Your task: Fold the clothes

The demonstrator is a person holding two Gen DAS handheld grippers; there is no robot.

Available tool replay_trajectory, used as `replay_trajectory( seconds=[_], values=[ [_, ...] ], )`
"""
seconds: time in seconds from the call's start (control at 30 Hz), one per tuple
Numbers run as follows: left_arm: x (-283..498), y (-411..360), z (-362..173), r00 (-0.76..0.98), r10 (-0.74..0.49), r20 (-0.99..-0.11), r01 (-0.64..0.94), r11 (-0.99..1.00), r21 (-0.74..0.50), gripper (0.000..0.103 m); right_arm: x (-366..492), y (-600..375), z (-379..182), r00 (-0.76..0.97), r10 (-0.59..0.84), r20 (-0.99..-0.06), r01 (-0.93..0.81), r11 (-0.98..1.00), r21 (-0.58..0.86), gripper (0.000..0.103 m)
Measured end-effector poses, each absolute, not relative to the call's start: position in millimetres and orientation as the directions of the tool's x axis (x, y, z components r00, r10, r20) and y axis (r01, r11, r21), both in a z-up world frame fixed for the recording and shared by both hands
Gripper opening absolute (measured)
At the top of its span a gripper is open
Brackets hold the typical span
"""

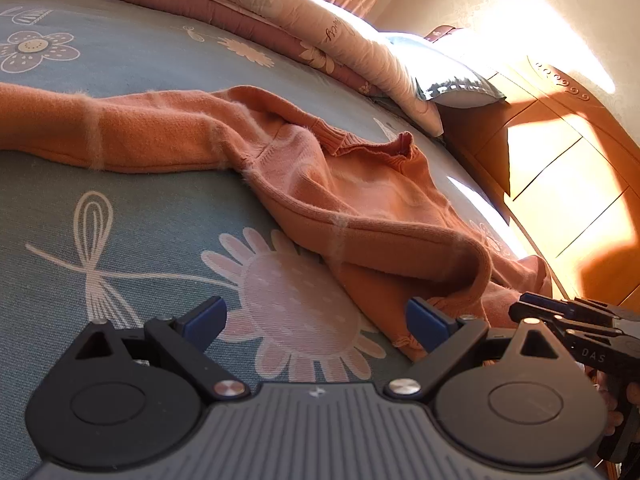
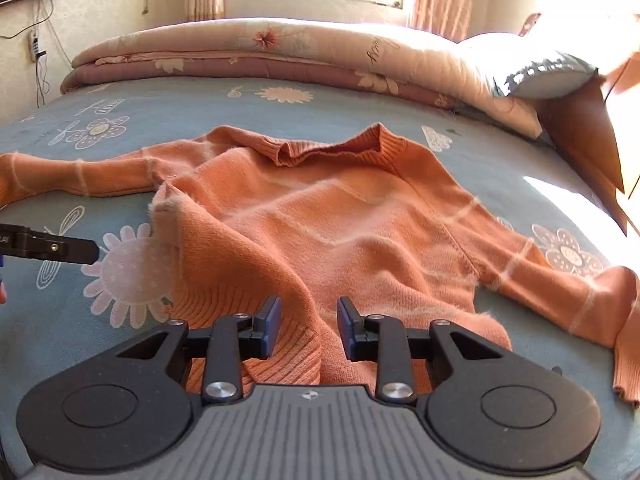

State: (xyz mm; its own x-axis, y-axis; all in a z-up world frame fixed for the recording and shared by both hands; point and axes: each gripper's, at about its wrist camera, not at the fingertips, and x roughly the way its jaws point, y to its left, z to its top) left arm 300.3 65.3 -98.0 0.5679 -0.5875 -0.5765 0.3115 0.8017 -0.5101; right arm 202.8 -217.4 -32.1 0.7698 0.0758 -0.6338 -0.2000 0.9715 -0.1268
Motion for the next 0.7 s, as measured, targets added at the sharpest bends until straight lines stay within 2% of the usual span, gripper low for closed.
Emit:
replay_trajectory(
  seconds=[0.03,0.13,0.2,0.3,0.37,0.53,0.7],
  values=[
    [301.5,65.1,-98.3,0.568,-0.588,-0.576,0.306,0.801,-0.515,0.096,199.7,-216.0,-30.4,0.777,0.076,-0.625,-0.206,0.969,-0.138,0.041],
    [304.9,64.8,-100.0,0.564,-0.595,-0.573,0.294,0.793,-0.534,0.096,188.8,-191.0,-34.8,0.753,0.136,-0.643,-0.337,0.920,-0.201,0.042],
    [305.3,64.2,-100.5,0.563,-0.592,-0.577,0.287,0.794,-0.535,0.096,184.0,-175.3,-46.3,0.751,0.119,-0.649,-0.376,0.886,-0.272,0.042],
    [304.3,64.3,-99.9,0.565,-0.593,-0.573,0.292,0.794,-0.534,0.096,188.7,-163.1,-63.3,0.754,0.072,-0.653,-0.352,0.884,-0.309,0.046],
    [304.2,64.9,-99.7,0.567,-0.593,-0.571,0.291,0.793,-0.535,0.096,197.8,-160.5,-71.6,0.751,0.071,-0.656,-0.308,0.917,-0.253,0.048],
    [304.9,67.6,-100.0,0.572,-0.590,-0.570,0.282,0.794,-0.539,0.096,209.7,-142.5,-81.9,0.803,-0.001,-0.596,-0.214,0.932,-0.291,0.048],
    [304.3,67.1,-98.5,0.569,-0.590,-0.573,0.286,0.795,-0.535,0.096,192.5,-141.6,-85.2,0.787,0.026,-0.616,-0.310,0.881,-0.358,0.051]
  ],
)
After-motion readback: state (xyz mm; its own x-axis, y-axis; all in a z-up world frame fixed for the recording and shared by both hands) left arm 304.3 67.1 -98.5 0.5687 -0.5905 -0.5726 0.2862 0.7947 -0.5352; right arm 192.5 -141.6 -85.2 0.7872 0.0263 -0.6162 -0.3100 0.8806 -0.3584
